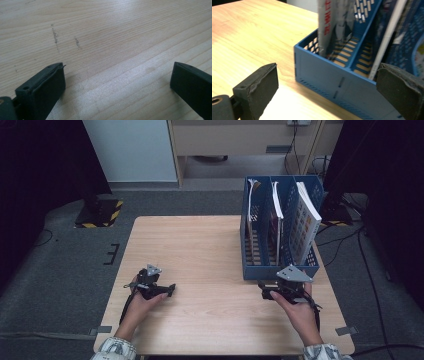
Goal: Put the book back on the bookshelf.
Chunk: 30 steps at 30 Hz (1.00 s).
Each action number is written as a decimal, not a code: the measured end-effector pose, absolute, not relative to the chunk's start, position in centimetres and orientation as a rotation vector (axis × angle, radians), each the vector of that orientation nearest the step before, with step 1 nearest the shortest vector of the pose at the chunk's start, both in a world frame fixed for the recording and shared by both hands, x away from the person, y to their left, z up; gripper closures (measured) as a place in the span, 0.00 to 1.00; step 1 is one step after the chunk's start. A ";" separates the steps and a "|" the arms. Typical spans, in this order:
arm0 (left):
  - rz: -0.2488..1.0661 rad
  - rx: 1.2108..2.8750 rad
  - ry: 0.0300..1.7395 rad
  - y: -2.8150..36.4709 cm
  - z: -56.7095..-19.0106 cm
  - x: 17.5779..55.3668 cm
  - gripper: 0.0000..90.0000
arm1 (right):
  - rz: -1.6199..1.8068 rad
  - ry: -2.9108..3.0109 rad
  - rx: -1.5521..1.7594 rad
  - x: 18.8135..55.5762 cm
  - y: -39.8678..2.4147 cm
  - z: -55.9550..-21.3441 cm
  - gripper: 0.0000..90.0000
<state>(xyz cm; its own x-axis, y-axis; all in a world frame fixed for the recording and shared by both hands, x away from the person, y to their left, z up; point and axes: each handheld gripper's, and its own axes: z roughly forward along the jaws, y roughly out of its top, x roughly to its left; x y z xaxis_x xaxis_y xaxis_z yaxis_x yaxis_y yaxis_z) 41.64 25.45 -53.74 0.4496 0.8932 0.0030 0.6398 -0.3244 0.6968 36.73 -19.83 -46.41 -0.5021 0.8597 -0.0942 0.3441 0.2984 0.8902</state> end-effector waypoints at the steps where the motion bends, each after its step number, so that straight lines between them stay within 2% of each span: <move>1: 0.522 2.075 1.277 25.5 -53.7 41.6 0.00 | 1.158 1.993 1.068 36.7 -19.8 -46.4 0.05; 14: 0.522 2.074 1.277 25.5 -53.7 41.6 0.00 | 1.133 2.193 0.965 36.2 -16.2 -48.0 0.07; 30: 0.523 2.071 1.279 25.4 -53.7 41.6 0.00 | 1.061 2.467 0.875 36.7 -10.6 -52.1 0.07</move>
<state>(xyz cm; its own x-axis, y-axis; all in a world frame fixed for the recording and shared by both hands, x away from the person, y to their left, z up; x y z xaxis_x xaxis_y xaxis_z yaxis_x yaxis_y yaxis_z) 41.62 25.42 -53.75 0.4467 0.8947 0.0020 0.6396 -0.3209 0.6986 36.66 -10.63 -52.08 -0.7631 0.6446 -0.0454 0.4106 0.5379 0.7363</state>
